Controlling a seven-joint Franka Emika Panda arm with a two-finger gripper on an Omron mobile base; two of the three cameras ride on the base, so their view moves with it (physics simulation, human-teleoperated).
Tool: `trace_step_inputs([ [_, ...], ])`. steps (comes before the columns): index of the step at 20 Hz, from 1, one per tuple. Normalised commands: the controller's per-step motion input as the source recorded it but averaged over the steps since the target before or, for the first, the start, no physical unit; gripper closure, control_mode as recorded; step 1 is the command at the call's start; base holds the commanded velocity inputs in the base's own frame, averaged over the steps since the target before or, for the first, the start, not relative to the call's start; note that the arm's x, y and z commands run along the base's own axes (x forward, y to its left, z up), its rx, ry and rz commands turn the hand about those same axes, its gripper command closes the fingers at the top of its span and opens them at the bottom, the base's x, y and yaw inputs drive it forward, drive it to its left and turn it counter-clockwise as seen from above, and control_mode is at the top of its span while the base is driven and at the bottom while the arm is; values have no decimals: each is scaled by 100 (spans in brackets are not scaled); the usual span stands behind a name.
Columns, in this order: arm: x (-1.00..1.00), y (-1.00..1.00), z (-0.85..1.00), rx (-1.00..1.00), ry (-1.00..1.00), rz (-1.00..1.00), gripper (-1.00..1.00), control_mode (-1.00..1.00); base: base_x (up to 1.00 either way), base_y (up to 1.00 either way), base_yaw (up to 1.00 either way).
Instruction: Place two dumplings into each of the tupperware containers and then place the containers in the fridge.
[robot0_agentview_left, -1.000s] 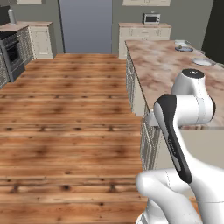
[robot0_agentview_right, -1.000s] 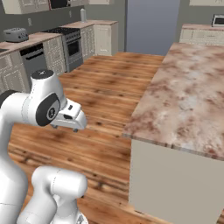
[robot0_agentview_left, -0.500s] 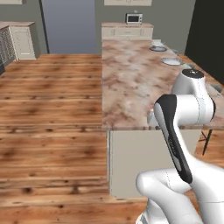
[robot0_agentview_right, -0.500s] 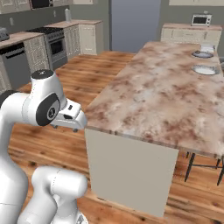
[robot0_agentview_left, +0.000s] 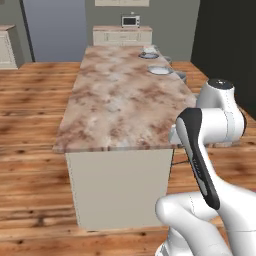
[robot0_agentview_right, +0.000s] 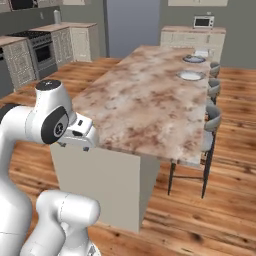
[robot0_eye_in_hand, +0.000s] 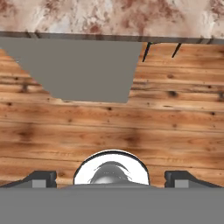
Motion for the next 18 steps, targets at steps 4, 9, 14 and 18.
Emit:
trace_step_inputs([
  [4, 0, 0, 0, 0, 0, 0, -100, 100, 9, -100, -14],
  [9, 0, 0, 0, 0, 0, 0, -100, 100, 26, -100, -16],
  [14, 0, 0, 0, 0, 0, 0, -100, 100, 37, -100, -18],
  [18, 0, 0, 0, 0, 0, 0, -100, 100, 69, -100, -17],
])
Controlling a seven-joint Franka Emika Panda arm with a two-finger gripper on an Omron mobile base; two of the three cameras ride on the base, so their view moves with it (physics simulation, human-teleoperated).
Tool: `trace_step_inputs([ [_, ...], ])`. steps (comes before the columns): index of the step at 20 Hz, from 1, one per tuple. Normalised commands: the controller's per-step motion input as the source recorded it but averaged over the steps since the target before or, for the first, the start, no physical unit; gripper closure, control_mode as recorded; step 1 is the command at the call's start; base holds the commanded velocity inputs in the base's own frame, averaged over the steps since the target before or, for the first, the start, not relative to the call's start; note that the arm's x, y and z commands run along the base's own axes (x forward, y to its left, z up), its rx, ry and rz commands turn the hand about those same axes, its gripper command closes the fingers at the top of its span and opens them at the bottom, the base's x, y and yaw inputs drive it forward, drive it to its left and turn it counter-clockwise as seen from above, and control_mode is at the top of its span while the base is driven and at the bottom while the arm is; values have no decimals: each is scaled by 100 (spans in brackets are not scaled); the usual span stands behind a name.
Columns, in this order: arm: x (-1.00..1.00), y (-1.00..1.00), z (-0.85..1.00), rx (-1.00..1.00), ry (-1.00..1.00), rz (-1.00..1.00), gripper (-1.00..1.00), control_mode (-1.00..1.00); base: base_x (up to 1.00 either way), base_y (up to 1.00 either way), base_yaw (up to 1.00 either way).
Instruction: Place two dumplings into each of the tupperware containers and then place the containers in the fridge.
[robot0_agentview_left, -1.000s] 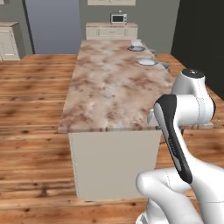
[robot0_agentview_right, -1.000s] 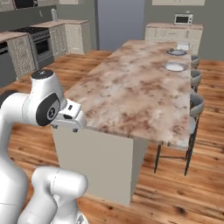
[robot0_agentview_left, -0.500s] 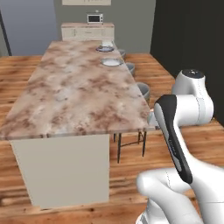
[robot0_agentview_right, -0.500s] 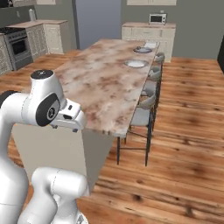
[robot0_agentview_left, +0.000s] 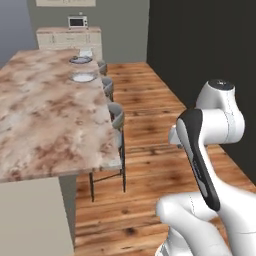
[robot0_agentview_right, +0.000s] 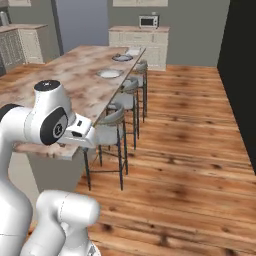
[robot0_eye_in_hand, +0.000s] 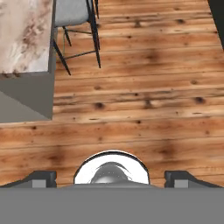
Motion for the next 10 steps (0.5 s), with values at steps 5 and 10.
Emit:
trace_step_inputs([
  [5, 0, 0, 0, 0, 0, 0, -100, 100, 97, -100, -11],
  [10, 0, 0, 0, 0, 0, 0, -100, 100, 100, -93, -7],
])
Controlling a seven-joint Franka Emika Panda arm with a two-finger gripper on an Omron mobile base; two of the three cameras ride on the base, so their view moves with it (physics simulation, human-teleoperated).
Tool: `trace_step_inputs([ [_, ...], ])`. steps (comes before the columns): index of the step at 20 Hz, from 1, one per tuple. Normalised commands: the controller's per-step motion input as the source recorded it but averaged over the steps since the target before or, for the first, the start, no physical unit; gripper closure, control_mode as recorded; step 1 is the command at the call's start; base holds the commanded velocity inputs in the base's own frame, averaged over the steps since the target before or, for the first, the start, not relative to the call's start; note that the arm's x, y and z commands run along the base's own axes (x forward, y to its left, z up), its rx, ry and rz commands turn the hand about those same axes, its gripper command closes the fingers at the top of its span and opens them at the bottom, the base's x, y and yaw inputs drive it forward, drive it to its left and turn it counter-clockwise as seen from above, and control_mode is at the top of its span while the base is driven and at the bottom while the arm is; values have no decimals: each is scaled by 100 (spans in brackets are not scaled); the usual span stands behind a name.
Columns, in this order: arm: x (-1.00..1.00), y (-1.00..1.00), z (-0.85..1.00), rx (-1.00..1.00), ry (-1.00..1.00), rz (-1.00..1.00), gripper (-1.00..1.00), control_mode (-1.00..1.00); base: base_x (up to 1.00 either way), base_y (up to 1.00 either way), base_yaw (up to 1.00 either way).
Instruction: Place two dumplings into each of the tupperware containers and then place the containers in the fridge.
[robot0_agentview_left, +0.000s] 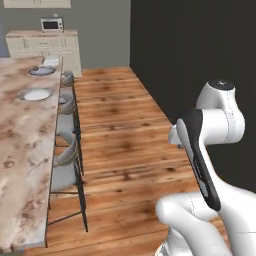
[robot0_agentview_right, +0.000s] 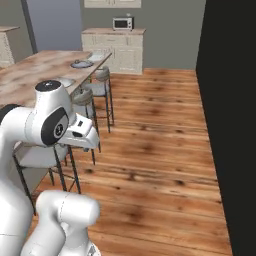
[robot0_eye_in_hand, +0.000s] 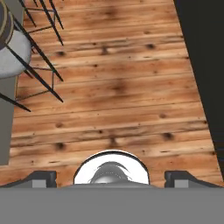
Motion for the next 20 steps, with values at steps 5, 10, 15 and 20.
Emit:
trace_step_inputs([
  [5, 0, 0, 0, 0, 0, 0, -100, 100, 100, -74, -2],
  [10, 0, 0, 0, 0, 0, 0, -100, 100, 100, 3, 4],
  [15, 0, 0, 0, 0, 0, 0, -100, 100, 100, 27, 10],
  [20, 0, 0, 0, 0, 0, 0, -100, 100, 100, -4, 12],
])
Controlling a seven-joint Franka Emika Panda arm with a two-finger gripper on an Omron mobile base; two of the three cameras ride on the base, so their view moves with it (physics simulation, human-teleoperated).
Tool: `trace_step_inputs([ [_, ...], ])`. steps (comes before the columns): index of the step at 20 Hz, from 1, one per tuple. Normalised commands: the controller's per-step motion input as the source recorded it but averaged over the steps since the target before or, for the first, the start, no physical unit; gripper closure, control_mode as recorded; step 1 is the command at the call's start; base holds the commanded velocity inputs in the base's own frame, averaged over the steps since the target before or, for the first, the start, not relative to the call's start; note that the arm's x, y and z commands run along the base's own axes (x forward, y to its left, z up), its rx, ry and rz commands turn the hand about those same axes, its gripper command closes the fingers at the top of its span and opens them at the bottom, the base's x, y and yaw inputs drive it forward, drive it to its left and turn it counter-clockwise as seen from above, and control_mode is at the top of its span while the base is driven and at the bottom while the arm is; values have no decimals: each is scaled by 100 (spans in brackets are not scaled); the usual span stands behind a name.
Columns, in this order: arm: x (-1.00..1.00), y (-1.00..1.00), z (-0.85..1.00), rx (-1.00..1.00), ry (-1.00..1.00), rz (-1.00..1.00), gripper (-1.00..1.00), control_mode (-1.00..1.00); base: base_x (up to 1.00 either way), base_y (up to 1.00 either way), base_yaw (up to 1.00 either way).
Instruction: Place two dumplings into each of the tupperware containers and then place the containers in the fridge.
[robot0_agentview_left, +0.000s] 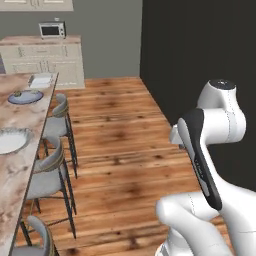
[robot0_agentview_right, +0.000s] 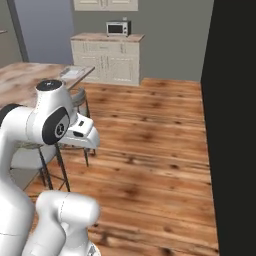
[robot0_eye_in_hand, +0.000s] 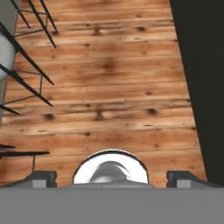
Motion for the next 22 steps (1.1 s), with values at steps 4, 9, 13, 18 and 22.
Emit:
trace_step_inputs([
  [4, 0, 0, 0, 0, 0, 0, -100, 100, 100, -36, 22],
  [9, 0, 0, 0, 0, 0, 0, -100, 100, 100, -54, 24],
  [13, 0, 0, 0, 0, 0, 0, -100, 100, 100, -74, 32],
  [18, 0, 0, 0, 0, 0, 0, -100, 100, 100, -72, 40],
  [22, 0, 0, 0, 0, 0, 0, -100, 100, 100, -70, 44],
])
